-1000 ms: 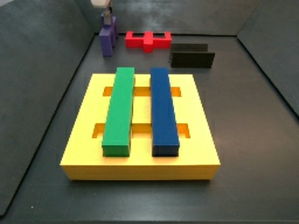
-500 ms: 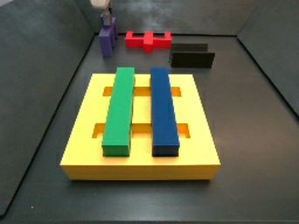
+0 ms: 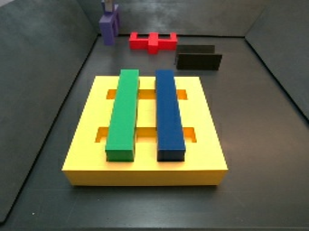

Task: Pick up the purple object. Move up. Move to above the board. Insert the purple object.
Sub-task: Move to above the board.

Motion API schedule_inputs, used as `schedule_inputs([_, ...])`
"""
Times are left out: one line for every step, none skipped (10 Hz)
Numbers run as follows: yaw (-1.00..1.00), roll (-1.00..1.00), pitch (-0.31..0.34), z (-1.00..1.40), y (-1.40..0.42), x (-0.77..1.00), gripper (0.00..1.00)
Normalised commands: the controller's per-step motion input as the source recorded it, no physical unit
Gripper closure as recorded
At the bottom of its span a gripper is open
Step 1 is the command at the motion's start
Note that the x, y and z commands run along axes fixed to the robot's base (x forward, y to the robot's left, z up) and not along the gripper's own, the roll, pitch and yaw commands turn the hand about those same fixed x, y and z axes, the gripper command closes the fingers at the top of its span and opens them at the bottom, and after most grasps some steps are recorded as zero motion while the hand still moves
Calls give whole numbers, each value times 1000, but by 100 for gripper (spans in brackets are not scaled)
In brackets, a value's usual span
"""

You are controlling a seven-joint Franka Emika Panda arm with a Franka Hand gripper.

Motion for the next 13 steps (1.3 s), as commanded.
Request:
schedule_inputs([0, 0, 0, 1400, 0, 0, 100])
schedule_inputs([-10, -31, 9, 1400, 0, -9, 100])
schedule_inputs([-10, 0, 18, 1400, -12, -64, 100])
schedule_inputs([-1, 8, 10, 1400, -2, -19, 100])
schedule_inputs([-6, -13, 38, 1400, 13, 43, 100])
schedule_inputs([-7, -9, 121, 473, 8, 45, 100])
schedule_inputs([1000, 3, 30, 144, -1400, 495, 100])
schedule_inputs([1000, 4, 24, 129, -1400, 499, 100])
schedule_inputs([1000, 10, 31, 136, -1400, 496, 100])
schedule_inputs([1000, 1, 31, 140, -1400, 503, 100])
schedule_inputs([1000, 4, 40, 140, -1400, 517, 100])
schedule_inputs([1000, 7, 46, 139, -1400, 527, 100])
schedule_inputs([1000, 5, 55, 141, -1400, 544, 100])
